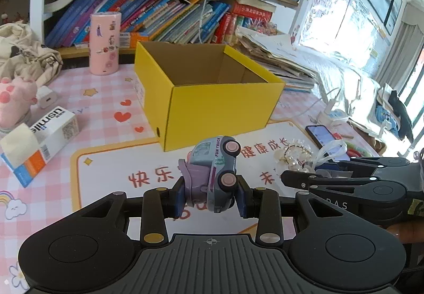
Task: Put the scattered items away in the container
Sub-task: 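Carry the toy car and pearl accessory with both tools toward the yellow box, then lower both items into the yellow box and open both tools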
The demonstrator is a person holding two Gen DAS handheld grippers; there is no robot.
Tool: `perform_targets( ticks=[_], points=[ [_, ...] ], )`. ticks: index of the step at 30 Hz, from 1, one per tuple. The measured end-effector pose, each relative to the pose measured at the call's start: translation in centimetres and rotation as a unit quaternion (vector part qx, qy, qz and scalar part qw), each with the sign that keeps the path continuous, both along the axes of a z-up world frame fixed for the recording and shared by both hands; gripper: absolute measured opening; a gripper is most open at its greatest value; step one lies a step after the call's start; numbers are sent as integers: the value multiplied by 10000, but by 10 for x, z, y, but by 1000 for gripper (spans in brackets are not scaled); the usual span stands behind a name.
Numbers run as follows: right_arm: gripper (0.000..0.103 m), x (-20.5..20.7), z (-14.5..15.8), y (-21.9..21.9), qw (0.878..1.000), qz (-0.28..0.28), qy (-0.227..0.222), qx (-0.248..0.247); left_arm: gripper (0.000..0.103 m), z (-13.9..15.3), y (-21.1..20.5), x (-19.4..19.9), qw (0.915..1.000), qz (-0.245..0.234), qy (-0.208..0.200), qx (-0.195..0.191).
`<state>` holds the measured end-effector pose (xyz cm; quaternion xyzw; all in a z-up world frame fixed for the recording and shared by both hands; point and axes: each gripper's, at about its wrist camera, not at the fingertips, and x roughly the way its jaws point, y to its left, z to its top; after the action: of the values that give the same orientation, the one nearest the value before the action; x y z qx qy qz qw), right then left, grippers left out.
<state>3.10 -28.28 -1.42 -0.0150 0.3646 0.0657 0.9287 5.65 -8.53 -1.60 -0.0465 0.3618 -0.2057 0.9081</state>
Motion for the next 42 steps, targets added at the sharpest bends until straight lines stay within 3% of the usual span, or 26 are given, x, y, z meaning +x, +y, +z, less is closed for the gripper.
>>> perform_targets(
  ticks=[19,27,36,42],
  points=[
    [34,39,0,-40,9999,39,4,-103,35,-5,-51,36,9993,-360,-42,103],
    [34,67,21,-50,9966,417,-628,-332,35,16,-71,61,9977,-421,-527,107],
    [34,110,48,-52,9815,1145,-1436,-534,35,41,-79,97,9960,28,-879,144],
    [34,160,52,-49,9744,1605,-1497,-481,35,46,-79,138,9955,350,-810,337]
  ],
)
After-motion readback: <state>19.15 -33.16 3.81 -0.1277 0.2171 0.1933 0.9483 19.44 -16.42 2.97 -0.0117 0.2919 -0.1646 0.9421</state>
